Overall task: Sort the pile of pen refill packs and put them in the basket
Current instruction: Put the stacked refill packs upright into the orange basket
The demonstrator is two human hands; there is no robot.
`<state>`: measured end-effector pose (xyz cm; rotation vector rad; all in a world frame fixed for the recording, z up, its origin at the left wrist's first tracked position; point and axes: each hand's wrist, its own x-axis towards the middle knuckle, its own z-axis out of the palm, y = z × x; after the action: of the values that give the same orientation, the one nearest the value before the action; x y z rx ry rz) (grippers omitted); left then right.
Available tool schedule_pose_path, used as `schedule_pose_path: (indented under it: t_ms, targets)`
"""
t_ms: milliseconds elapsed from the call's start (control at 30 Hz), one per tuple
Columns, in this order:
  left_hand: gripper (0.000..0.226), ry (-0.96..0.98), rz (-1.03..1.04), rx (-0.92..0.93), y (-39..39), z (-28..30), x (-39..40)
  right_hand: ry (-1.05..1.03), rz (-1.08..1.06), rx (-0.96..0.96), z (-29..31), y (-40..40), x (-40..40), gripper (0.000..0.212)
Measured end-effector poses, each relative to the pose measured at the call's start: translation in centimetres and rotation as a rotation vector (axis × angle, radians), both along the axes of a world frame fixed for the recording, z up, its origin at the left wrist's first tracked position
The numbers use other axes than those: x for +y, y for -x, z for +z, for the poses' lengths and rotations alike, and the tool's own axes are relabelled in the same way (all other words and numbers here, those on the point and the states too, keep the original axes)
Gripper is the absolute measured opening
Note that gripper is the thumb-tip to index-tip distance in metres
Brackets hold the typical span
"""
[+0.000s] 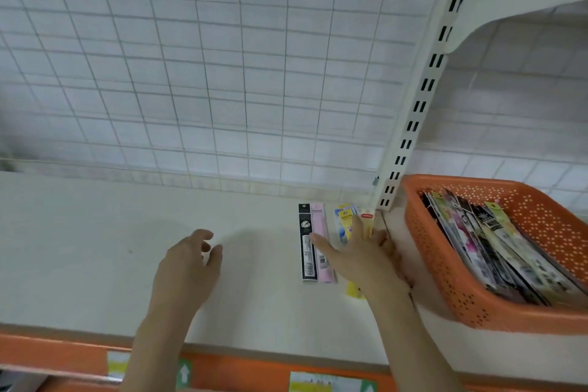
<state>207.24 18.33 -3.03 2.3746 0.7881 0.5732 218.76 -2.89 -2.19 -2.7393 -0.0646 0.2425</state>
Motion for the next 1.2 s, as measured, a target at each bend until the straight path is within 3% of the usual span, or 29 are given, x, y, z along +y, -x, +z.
schedule_pose_path:
  t_ms: [133, 467, 533, 633, 900, 1033, 1200]
  targets:
    - [0.031, -0.036, -0.064, 0.017, -0.9, -0.1, -0.3, 0.008, 0.02, -0.025, -1.1, -0.4, 2.0, 0.126]
    - [0.03, -0.157, -0.196, 0.072, -2.4, -1.5, -1.0, 0.259, 0.153, -0.196, 0.0, 0.8, 2.6, 0.059]
    - [0.029, -0.167, -0.21, 0.068, -2.4, -1.6, -0.8, 0.285, 0.17, -0.251, 0.3, 1.1, 2.7, 0.053]
    - [0.026, -0.187, -0.239, 0.063, -2.2, -1.7, -0.7, 0.298, 0.148, -0.271, 0.6, 1.1, 3.0, 0.065]
    - [0.024, -0.184, -0.271, 0.047, -1.8, -1.7, -0.5, 0.17, 0.087, 0.001, 2.4, -1.0, 1.6, 0.088]
    - [0.027, -0.175, -0.274, 0.061, -1.6, -1.6, -0.6, 0.265, 0.093, 0.026, 4.4, -0.6, 0.3, 0.047]
    - [0.029, -0.184, -0.266, 0.091, -1.6, -1.7, -1.0, 0.203, 0.068, 0.017, 3.6, 0.0, 0.2, 0.044]
